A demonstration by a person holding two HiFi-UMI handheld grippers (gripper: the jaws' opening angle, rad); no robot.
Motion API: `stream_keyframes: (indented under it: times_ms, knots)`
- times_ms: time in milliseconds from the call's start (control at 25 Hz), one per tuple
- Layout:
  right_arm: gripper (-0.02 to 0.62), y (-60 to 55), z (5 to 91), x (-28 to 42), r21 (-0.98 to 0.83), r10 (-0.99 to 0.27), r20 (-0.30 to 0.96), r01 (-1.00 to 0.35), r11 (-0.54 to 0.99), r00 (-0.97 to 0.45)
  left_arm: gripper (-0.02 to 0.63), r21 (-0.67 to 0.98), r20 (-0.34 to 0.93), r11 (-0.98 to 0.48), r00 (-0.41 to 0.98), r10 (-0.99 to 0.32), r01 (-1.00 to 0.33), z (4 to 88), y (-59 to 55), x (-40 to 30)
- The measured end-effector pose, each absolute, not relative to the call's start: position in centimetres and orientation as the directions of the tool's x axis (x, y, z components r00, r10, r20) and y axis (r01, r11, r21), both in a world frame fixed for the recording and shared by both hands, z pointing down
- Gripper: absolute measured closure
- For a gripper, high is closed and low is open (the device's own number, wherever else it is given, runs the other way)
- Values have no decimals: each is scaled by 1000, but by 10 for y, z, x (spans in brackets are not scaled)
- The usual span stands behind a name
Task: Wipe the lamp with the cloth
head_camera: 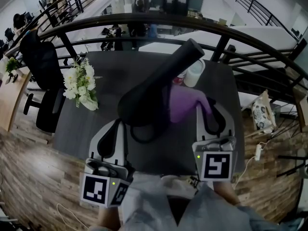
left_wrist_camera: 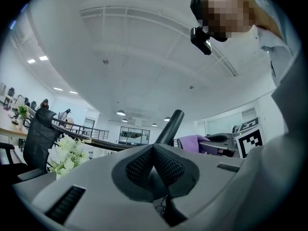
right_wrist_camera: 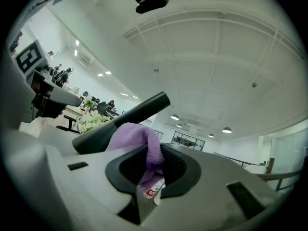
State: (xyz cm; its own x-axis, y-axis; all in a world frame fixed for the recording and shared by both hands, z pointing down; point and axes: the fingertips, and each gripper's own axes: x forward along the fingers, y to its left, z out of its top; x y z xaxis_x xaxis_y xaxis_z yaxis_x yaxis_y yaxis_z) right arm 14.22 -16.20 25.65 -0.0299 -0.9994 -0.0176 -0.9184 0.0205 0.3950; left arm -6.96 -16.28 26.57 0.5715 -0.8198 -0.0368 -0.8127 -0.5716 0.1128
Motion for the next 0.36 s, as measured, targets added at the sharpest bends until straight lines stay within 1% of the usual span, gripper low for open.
stream_keyframes:
  times_ms: [360]
  knots:
    - [535, -161, 258, 140, 405, -999, -17, -914, 25, -34, 600, 116, -33, -568, 568, -822, -815, 268, -161, -73]
